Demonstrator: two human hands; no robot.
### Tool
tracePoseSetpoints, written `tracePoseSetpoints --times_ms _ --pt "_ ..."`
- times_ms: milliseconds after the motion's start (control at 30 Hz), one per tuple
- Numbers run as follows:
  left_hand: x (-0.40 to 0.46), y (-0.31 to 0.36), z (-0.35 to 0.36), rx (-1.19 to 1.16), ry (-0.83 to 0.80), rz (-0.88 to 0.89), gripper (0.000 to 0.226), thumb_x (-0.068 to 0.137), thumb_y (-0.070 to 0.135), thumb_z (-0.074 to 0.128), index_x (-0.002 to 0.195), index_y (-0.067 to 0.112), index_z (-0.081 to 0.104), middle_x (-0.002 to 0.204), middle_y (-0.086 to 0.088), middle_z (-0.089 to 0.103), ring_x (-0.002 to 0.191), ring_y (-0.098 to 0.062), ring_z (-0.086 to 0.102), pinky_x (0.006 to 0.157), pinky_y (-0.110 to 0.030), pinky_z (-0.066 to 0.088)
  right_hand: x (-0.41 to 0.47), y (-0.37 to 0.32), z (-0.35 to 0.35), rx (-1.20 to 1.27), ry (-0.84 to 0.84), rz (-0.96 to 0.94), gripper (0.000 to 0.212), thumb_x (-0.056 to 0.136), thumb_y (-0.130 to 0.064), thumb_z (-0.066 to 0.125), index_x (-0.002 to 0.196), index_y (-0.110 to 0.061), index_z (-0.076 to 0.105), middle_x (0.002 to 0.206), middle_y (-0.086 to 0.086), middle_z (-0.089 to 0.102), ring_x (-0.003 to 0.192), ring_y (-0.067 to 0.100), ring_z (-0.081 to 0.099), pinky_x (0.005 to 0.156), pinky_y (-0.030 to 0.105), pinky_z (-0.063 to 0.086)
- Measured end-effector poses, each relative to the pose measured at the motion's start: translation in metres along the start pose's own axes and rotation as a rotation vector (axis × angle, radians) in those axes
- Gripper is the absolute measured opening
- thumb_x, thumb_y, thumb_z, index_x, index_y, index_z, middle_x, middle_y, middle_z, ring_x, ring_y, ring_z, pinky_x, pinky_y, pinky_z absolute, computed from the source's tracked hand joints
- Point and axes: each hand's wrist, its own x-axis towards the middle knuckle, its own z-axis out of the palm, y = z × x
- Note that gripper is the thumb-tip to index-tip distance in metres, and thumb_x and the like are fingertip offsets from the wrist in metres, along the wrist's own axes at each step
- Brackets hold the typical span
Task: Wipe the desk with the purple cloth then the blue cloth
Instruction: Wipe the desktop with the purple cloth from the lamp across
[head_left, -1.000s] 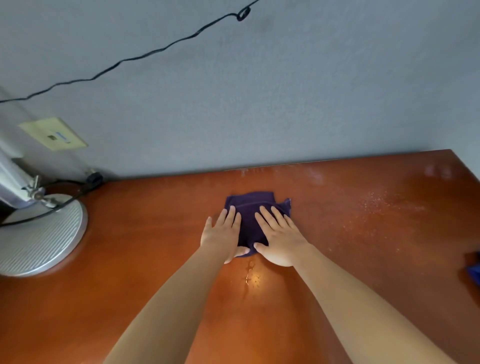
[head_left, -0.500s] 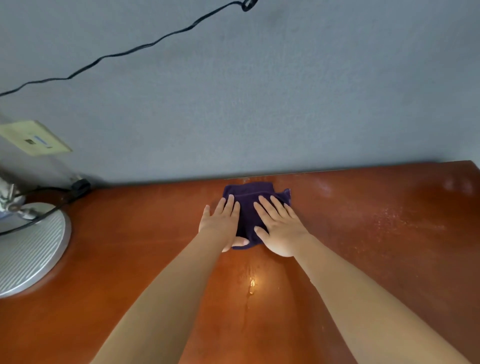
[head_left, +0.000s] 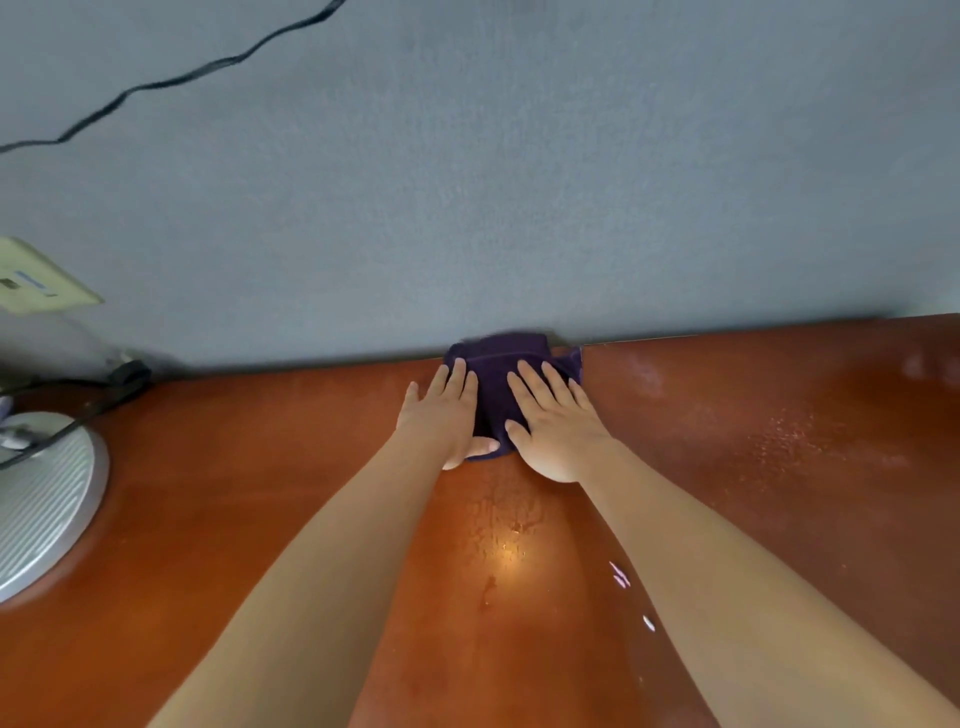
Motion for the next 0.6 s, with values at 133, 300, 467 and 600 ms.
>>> tracePoseSetpoints --times_ms 133,300,467,600 --pt "-0.026 0.011 0.019 0.016 -0.017 0.007 0.092 0.094 0.059 0.041 0.152 0.01 -0.012 0.159 -0.007 -0.02 0.147 -0.024 -0.014 0.119 -0.05 0.004 -0.031 -0.005 0.01 -0.01 -0.027 -0.004 0.062 0.103 -0.042 0.019 0.153 -0.022 -0.011 0.159 -0.003 -0.021 0.145 0.018 -0.02 0.119 0.04 -0.007" --pt "-0.076 0.012 0.048 0.045 -0.052 -0.018 0.088 0.095 0.059 0.036 0.151 0.013 -0.013 0.158 -0.005 -0.023 0.147 -0.022 -0.016 0.12 -0.049 0.003 -0.072 -0.03 0.026 -0.025 -0.064 -0.026 0.063 0.103 -0.042 0.021 0.153 -0.022 -0.012 0.159 -0.003 -0.022 0.145 0.02 -0.022 0.119 0.041 -0.008" --pt "-0.099 -0.006 0.059 0.058 -0.059 -0.049 0.091 0.093 0.063 0.036 0.151 0.013 -0.013 0.159 -0.003 -0.022 0.147 -0.021 -0.015 0.119 -0.05 0.002 -0.079 -0.056 0.034 -0.035 -0.066 -0.055 0.064 0.103 -0.043 0.022 0.152 -0.022 -0.012 0.159 -0.002 -0.022 0.145 0.02 -0.021 0.119 0.042 -0.009" --pt "-0.094 -0.01 0.057 0.057 -0.051 -0.056 0.094 0.092 0.065 0.038 0.151 0.013 -0.014 0.158 -0.004 -0.022 0.147 -0.021 -0.015 0.119 -0.05 0.001 -0.071 -0.052 0.032 -0.061 -0.07 -0.086 0.065 0.102 -0.046 0.021 0.152 -0.023 -0.014 0.158 -0.004 -0.023 0.145 0.018 -0.023 0.119 0.041 -0.009"
